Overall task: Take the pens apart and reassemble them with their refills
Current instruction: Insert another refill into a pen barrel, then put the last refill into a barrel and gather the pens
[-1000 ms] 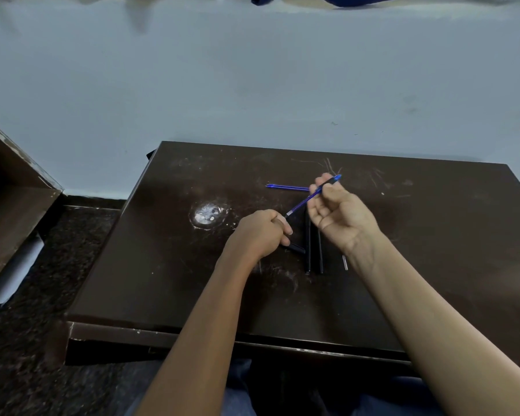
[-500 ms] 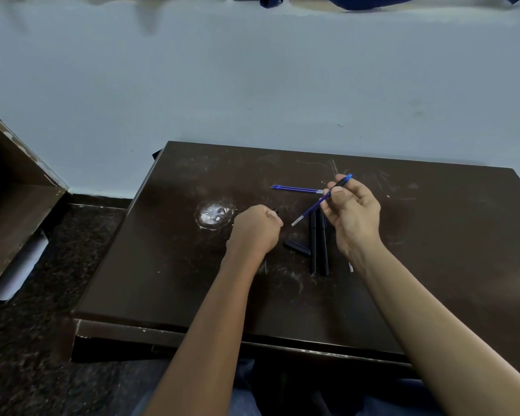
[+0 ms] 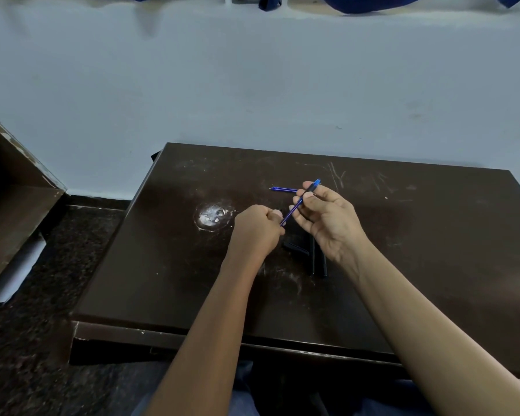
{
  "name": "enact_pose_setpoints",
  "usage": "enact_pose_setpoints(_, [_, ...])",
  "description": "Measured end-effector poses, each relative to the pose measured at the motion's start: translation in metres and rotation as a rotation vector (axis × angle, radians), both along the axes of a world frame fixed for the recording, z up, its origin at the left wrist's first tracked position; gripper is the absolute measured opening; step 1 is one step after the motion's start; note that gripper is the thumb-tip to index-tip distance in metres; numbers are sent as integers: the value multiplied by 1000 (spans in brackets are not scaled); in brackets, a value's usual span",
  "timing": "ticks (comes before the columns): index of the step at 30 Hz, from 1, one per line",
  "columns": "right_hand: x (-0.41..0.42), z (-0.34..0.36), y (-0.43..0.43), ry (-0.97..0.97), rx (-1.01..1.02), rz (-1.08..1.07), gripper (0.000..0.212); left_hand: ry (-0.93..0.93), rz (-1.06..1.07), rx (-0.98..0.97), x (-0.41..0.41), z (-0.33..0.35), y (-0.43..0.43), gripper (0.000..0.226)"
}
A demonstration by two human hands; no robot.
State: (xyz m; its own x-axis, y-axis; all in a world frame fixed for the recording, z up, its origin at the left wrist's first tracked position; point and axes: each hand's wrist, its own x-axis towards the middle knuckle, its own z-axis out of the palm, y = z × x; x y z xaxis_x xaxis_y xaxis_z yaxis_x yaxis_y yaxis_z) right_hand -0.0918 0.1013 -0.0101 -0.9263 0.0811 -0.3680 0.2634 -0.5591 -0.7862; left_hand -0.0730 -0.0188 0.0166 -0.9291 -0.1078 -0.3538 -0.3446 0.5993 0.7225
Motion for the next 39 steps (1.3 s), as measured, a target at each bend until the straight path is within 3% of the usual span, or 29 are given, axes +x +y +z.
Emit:
enact_pose_setpoints(5, [-4, -1, 3, -11, -60, -4, 19, -108, -72, -15, -1, 5, 1, 27])
enact_pose_setpoints(9, [-12, -3, 21, 10, -59, -138, 19, -126, -65, -49, -2, 1, -1, 28])
enact_pose_setpoints(10, [-12, -7, 25, 25, 28, -157, 19, -123, -50, -47, -1, -1, -2, 28])
enact_pose_setpoints(12, [-12, -18, 31, 54, 455, -123, 20, -113, -19, -51, -2, -4, -3, 29])
enact_pose_setpoints(14, [-7, -29, 31, 70, 947, 31, 20, -102, 10, -48, -3, -6, -3, 30])
enact_pose_setpoints(16, [-2, -40, 24, 104, 1255, 254, 18, -100, 30, -52, -5, -7, -2, 32])
enact_pose_setpoints(19, [3, -54, 13, 128, 1548, 462, 19, -96, 45, -67, -6, -7, -1, 33])
enact_pose_setpoints(21, [3, -60, 11, 102, 1601, 492, 19, -85, 48, -61, -6, -7, -2, 32])
enact_pose_setpoints(30, [4, -52, 12, 53, 1482, 485, 19, -59, 55, -22, -3, -6, -2, 30])
enact_pose_setpoints(32, [4, -37, 6, 19, 1262, 376, 15, -50, 57, -8, -2, -7, -3, 29])
enact_pose_setpoints(36, [6, -2, -16, -114, 400, 303, 18, -67, 34, -52, -2, -3, -3, 29])
enact_pose_setpoints(39, [12, 6, -21, -132, 292, 307, 18, -87, 16, -74, -2, -1, -3, 26])
